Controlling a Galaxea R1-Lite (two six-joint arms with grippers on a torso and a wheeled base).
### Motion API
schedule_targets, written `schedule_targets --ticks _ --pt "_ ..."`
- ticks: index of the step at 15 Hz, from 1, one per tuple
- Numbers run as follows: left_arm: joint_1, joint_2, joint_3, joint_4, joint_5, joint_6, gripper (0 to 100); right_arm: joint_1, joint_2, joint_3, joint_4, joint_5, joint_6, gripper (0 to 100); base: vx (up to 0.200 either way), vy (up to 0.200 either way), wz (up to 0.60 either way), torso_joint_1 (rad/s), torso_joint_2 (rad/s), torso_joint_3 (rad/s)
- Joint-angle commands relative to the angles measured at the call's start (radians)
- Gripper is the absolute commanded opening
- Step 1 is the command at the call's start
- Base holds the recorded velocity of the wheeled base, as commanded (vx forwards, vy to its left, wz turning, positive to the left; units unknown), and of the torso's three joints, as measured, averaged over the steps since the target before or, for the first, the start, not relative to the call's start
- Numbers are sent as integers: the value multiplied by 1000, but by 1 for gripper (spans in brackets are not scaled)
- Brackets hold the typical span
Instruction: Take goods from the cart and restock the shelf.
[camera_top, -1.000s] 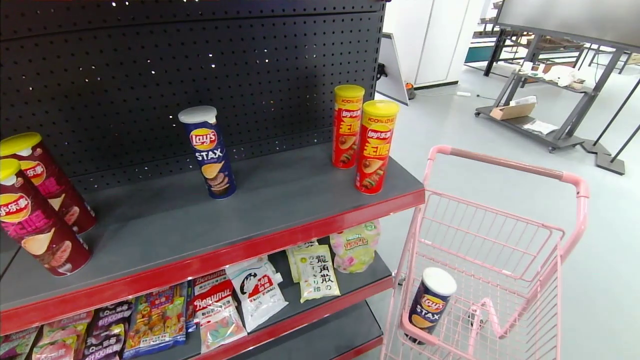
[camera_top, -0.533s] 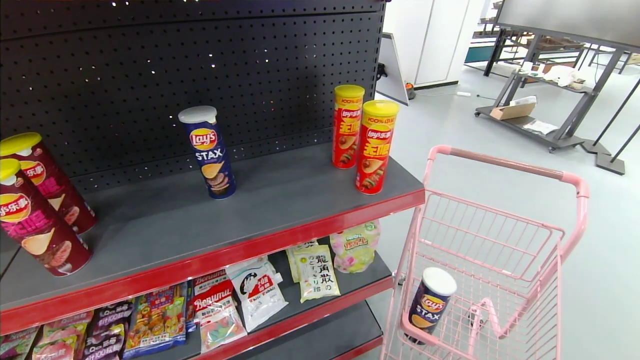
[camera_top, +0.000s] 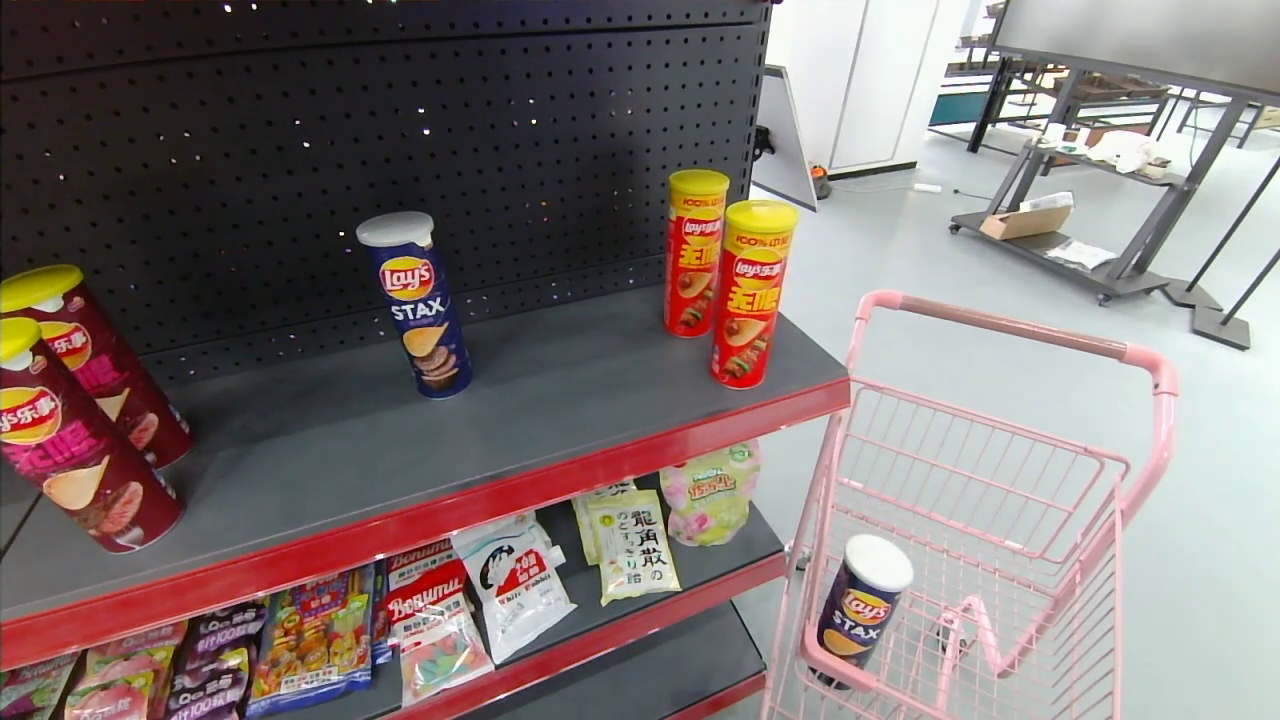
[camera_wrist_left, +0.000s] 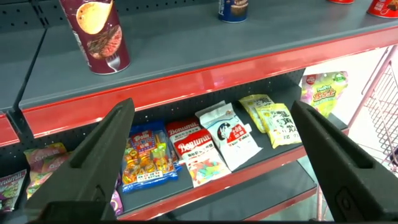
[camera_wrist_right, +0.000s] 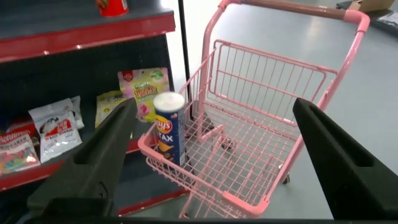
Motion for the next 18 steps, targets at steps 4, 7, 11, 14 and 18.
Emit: schedule_targets --ticks 4,7,11,14,18 --pt "0 1 0 0 1 0 100 20 935 -510 -138 -17 162 100 0 0 0 0 0 0" --pt "0 1 0 0 -1 1 100 16 1207 -475 -248 -26 105 100 0 0 0 0 0 0" --pt "0 1 0 0 1 0 100 16 1304 -460 -254 6 -16 100 0 0 0 0 0 0" --pt "0 1 0 0 -1 1 100 20 1342 -449 -254 6 -22 100 0 0 0 0 0 0" --pt "0 1 0 0 -1 0 100 54 1353 -387 -262 6 -16 100 0 0 0 -92 221 129"
